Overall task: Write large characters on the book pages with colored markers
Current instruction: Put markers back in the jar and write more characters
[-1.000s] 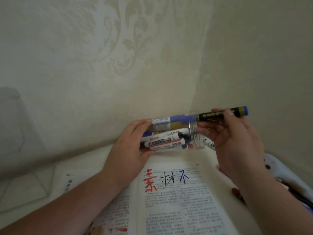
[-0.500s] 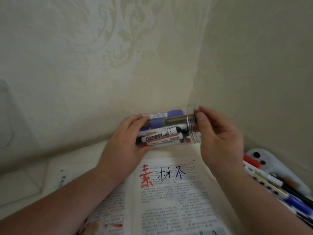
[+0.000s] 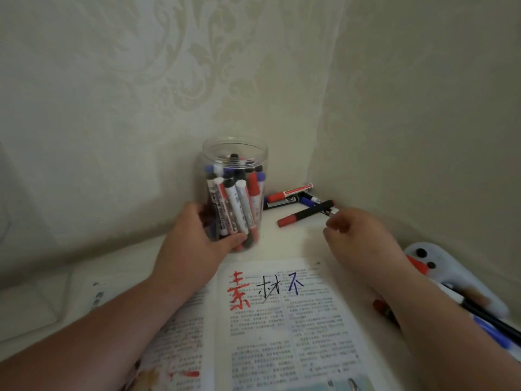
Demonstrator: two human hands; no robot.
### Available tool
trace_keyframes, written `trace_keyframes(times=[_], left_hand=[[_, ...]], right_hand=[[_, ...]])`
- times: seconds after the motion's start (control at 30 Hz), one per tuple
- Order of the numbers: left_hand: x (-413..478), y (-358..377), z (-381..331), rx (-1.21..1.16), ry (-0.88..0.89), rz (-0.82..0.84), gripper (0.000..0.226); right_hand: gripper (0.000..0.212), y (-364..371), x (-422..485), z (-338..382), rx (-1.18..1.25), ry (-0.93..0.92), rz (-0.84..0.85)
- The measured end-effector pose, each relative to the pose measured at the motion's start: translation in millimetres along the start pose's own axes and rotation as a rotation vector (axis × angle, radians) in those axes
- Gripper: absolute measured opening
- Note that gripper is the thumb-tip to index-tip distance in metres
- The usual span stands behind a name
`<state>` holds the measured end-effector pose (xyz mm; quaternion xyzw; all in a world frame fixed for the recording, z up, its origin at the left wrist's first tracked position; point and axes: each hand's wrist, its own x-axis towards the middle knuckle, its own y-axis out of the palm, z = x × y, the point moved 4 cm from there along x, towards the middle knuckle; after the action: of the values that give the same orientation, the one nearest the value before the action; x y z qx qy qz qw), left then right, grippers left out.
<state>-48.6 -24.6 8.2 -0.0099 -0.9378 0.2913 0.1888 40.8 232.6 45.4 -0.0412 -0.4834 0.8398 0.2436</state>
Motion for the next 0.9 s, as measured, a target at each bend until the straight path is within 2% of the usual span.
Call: trace_keyframes(times=[0.1, 0.2, 0.33, 0.43, 0.53, 0.67, 0.77, 0.9], left_hand=[[4.0, 0.0, 5.7, 0.012, -0.019, -0.025, 0.068], [7.8, -4.2, 6.4, 0.108, 0.03, -0.138, 0.079], [-12.0, -15.8, -26.3, 0.084, 0.301, -0.285, 0.053], [-19.7, -11.6, -38.2, 0.048, 0.521, -0.173, 0.025], [-16.9, -5.5, -34.2, 0.042, 0.564, -0.069, 0.02], [-22.1, -4.9, -31.8, 0.071, 0.585, 0.009, 0.015], [-27.2, -3.5, -33.2, 0.122, 0.63, 0.073, 0.018], [-27.6, -1.4, -31.7, 0.133, 0.617, 0.145, 0.021]], right_hand=[[0.023, 9.3, -4.2, 7.0, -0.103, -0.046, 0.092], [0.03, 15.8, -11.1, 16.6, -0.22, -0.116, 0.172], [0.031, 19.1, -16.9, 28.1, -0.363, -0.182, 0.216], [0.036, 20.8, -12.3, 38.2, -0.417, -0.206, 0.233], [0.052, 31.1, 3.5, 48.8, -0.468, -0.286, 0.196], [0.038, 42.9, 37.1, 54.5, -0.597, -0.366, 0.099], [0.023, 49.4, 56.7, 52.5, -0.662, -0.355, 0.135], [0.026, 51.4, 60.5, 48.9, -0.825, -0.45, 0.143]])
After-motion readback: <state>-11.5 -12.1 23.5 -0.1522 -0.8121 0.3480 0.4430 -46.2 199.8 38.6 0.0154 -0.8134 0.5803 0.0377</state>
